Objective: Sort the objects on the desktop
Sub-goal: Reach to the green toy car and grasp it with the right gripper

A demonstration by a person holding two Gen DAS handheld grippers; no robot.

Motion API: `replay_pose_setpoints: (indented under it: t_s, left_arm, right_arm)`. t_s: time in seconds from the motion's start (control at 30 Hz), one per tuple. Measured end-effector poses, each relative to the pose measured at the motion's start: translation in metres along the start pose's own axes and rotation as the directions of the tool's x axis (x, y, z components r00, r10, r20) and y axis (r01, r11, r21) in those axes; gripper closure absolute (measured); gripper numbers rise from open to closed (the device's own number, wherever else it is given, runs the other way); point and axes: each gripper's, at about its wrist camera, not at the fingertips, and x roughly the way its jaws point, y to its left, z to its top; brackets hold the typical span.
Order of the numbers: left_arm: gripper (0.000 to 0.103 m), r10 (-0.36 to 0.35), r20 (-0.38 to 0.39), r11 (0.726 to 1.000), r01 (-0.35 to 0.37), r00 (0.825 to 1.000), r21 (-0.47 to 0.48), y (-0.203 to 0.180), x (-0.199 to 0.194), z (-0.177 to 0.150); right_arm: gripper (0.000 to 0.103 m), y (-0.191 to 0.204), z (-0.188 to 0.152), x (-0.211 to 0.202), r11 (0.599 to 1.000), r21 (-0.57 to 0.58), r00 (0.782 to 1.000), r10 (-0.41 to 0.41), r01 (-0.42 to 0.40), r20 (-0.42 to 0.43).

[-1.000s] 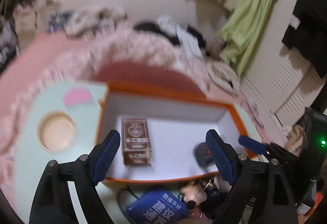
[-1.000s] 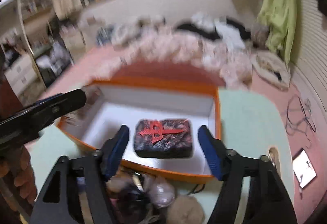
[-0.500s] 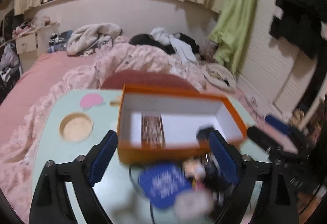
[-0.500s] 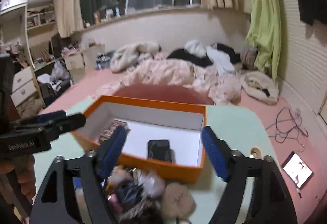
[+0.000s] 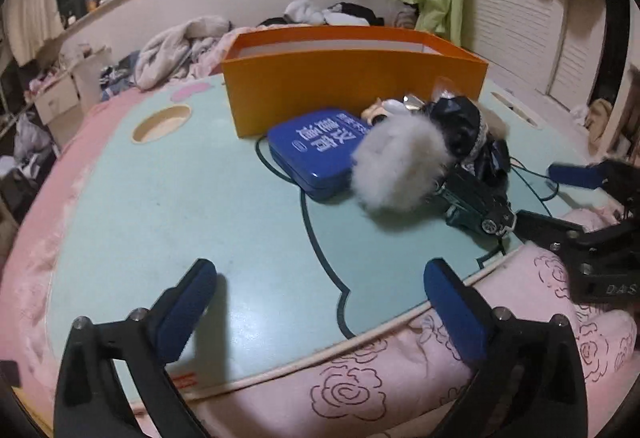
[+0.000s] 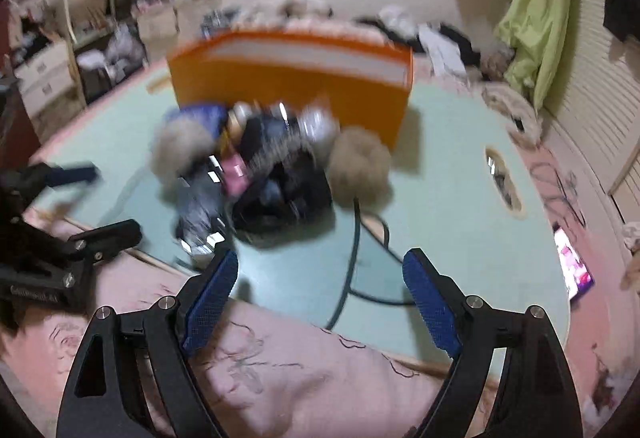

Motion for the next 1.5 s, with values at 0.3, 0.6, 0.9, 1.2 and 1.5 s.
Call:
replay_pose_setpoints:
  t_s: [0.3, 0.6, 0.9, 1.2, 1.5]
  left_arm:
    - [0.000, 0.006, 0.021, 1.000, -0.006, 1.000, -0.007, 0.003, -0.005, -0.003]
    - [0.000, 0.006, 0.021, 1.000, -0.006, 1.000, -0.008, 0.004, -0.002, -0.001]
    - [0.000, 0.006, 0.022, 1.000, -0.005, 1.000, -0.007, 0.005, -0.002, -0.001]
    - [0.000, 0.005, 0.023, 1.000, -0.005, 1.000, -0.007, 0.005, -0.002, -0.002]
    - [0.000, 0.009, 0.021, 1.000, -0.009, 1.000, -0.008, 0.006, -0.001, -0.002]
  right_arm:
    - [0.001, -0.017, -0.002, 0.006, 0.997, 0.069, 0.998, 0.042, -0.039, -0.048]
    - [0.001, -0.016, -0.002, 0.007, 0.997, 0.070, 0.998, 0.043, -0.039, -0.047]
    - [0.020, -0.012, -0.006, 0.001, 0.995, 0.062, 0.997, 0.073, -0.073, 0.004]
    - [0.056, 0.023, -0.005, -0.037, 0.980, -0.119, 0.966, 0.180, -0.160, 0.186]
    - [0.065, 0.049, 0.029, 0.008, 0.958, -0.179, 0.973, 0.229, -0.224, 0.008]
